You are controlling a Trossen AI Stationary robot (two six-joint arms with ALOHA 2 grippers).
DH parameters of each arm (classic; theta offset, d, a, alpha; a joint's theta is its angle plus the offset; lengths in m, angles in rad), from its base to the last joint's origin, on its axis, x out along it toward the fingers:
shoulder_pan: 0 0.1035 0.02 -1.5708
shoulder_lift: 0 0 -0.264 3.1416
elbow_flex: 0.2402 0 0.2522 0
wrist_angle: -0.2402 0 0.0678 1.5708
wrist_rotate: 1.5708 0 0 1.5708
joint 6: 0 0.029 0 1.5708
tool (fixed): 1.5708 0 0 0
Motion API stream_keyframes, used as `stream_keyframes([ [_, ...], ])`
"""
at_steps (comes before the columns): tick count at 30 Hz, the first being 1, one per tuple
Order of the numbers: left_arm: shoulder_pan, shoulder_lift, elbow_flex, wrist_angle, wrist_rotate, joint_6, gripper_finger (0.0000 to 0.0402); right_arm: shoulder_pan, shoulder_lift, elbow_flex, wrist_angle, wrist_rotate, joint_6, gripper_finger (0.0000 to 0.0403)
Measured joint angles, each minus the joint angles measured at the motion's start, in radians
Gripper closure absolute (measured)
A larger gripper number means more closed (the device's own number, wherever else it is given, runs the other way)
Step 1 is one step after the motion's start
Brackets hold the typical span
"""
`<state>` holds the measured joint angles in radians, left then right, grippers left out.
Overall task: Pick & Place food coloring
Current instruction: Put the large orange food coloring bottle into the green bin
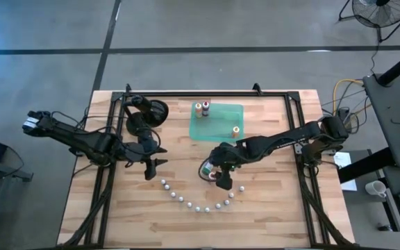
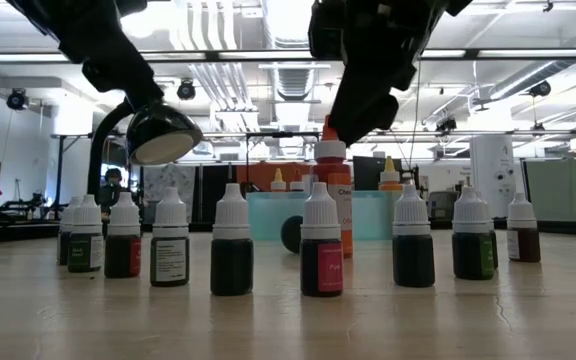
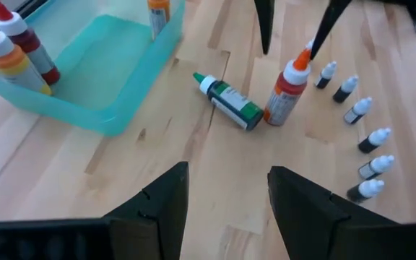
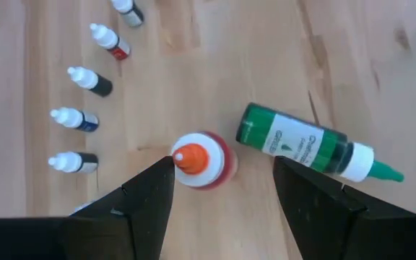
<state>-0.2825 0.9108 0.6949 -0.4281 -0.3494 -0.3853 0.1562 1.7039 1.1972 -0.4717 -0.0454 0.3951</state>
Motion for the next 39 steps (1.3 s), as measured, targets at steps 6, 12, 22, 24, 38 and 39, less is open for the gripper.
stream_keyframes([
  [6,0.001,-0.001,0.0,-0.034,-0.01,0.033,0.0239,0.013,0.014,-0.003,0.01,-0.015,0.004,0.0175],
  [12,0.012,-0.021,0.0,-0.045,-0.017,0.051,0.0239,0.024,0.035,-0.004,0.05,-0.014,-0.002,0.0175],
  [22,0.014,-0.055,0.0,-0.089,-0.017,0.051,0.0239,0.022,0.033,-0.019,0.067,-0.006,0.062,0.0174],
  [24,0.014,-0.056,0.0,-0.089,-0.017,0.051,0.0239,0.023,0.033,-0.026,0.067,-0.004,0.061,0.0174],
  [38,0.014,-0.057,-0.011,-0.089,-0.018,0.04,0.0239,0.023,0.064,-0.043,0.116,0.0,-0.054,0.0176],
  [39,0.014,-0.057,-0.014,-0.09,-0.018,0.036,0.0239,0.023,0.062,-0.042,0.12,0.013,-0.055,0.0177],
])
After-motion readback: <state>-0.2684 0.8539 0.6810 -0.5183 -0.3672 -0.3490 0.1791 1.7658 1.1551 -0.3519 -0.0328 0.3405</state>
